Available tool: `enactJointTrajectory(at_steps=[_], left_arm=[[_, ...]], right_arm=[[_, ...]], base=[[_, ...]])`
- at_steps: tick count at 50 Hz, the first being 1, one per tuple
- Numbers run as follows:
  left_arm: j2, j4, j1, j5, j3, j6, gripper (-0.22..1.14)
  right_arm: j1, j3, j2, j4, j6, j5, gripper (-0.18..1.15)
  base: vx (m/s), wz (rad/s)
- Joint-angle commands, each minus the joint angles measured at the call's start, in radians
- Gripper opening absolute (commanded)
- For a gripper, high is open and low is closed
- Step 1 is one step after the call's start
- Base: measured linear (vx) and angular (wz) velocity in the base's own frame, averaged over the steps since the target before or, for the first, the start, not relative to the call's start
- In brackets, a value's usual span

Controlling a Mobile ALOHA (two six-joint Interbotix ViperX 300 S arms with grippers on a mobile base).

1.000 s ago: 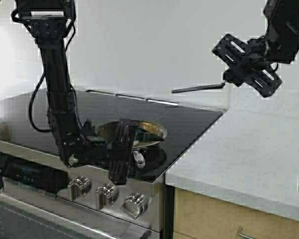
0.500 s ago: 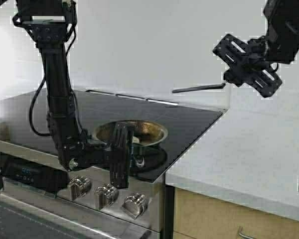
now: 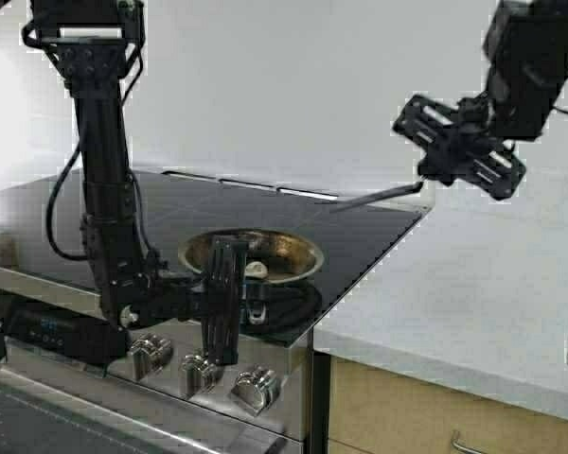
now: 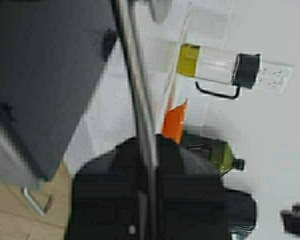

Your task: Add oil to the pan and cook the shrimp and serve it

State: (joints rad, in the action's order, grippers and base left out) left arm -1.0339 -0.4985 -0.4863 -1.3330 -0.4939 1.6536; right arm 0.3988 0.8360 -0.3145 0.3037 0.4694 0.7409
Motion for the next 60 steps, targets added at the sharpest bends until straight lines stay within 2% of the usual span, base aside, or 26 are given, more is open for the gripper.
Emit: enactJointTrajectory(at_steps=[1, 15, 34, 41, 51, 55, 60], left_arm=[[0.08, -0.006, -0.002, 0.021, -0.038, -0.04, 0.02], [0.17, -0.089, -0.002, 0.181, -0.075, -0.072, 0.03], [0.202, -0.114, -0.002, 0.212, -0.083, -0.052, 0.03], [0.206, -0.11, -0.002, 0.212, -0.083, -0.049, 0.02], [0.21, -0.109, -0.002, 0.212, -0.077, -0.028, 0.03], [0.21, -0.109, -0.002, 0.212, -0.072, -0.015, 0.02], [0.212, -0.106, -0.002, 0.212, -0.064, -0.012, 0.03]], right_arm=[[0.026, -0.074, -0.012, 0.009, -0.06, 0.005, 0.07], [0.087, -0.235, -0.137, 0.137, -0.232, -0.014, 0.07], [0.109, -0.43, -0.342, 0.15, -0.285, 0.006, 0.07], [0.118, -0.477, -0.364, 0.166, -0.499, 0.006, 0.07], [0.156, -0.552, -0.374, 0.359, -0.891, 0.005, 0.07], [0.173, -0.572, -0.38, 0.407, -0.986, 0.006, 0.07], [0.198, -0.566, -0.38, 0.41, -1.023, 0.009, 0.07]], base=[[0.0, 0.0], [0.0, 0.0], [0.0, 0.0], [0.0, 0.0], [0.0, 0.0], [0.0, 0.0], [0.0, 0.0]])
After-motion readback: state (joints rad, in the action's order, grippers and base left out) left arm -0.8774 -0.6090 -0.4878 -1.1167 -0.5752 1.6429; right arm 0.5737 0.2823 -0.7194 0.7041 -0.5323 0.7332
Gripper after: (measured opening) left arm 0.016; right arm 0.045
